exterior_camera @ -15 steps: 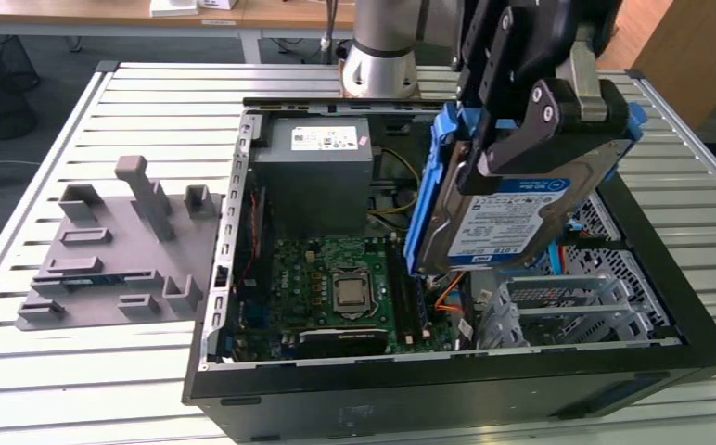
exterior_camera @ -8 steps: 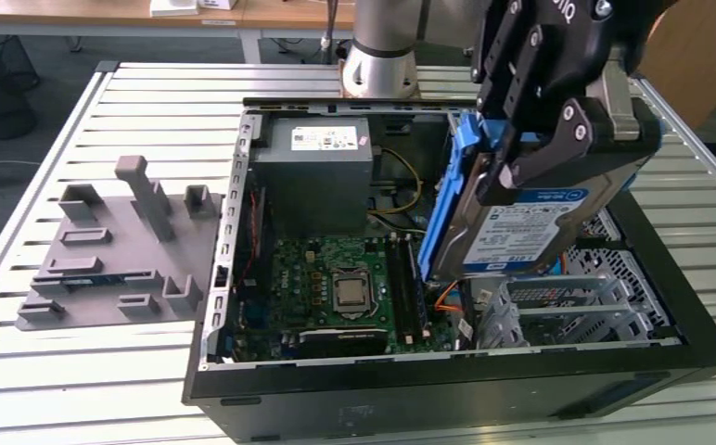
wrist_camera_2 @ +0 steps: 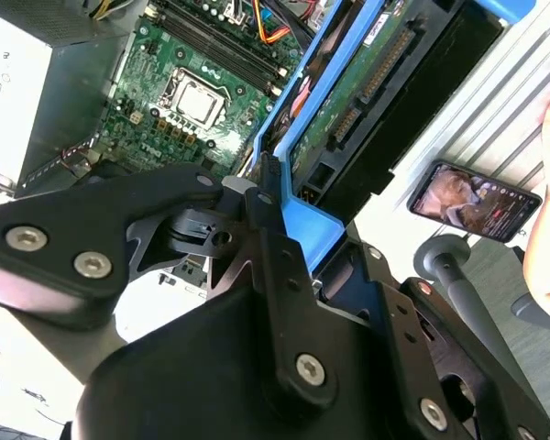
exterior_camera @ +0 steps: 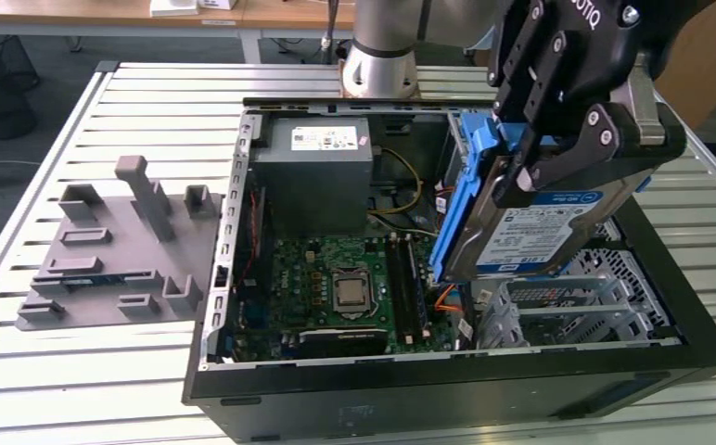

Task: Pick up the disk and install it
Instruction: 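Insert the disk into the insertion slot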

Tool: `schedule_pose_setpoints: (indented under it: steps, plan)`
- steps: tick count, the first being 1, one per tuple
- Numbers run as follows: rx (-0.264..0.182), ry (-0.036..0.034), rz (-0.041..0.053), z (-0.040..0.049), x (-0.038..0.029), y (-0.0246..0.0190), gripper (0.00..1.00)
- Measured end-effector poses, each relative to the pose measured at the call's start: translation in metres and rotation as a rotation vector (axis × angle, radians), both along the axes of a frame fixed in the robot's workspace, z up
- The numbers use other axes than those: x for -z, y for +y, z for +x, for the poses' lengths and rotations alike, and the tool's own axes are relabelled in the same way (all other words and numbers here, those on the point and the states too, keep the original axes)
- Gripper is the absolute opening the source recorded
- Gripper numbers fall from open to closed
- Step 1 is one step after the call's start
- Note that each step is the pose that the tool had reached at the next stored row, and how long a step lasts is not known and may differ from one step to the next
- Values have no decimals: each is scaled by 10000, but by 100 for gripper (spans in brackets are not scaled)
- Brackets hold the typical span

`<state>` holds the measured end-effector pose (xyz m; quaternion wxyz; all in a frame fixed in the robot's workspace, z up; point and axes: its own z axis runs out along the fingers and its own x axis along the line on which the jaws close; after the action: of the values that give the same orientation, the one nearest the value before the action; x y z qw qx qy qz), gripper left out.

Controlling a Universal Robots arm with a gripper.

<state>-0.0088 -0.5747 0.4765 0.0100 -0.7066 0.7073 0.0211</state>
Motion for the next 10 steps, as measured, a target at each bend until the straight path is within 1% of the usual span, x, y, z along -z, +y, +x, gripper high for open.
schedule_pose_setpoints:
  steps: [10]
  plan:
    - [-3, 1, 2, 11, 2, 0, 36]
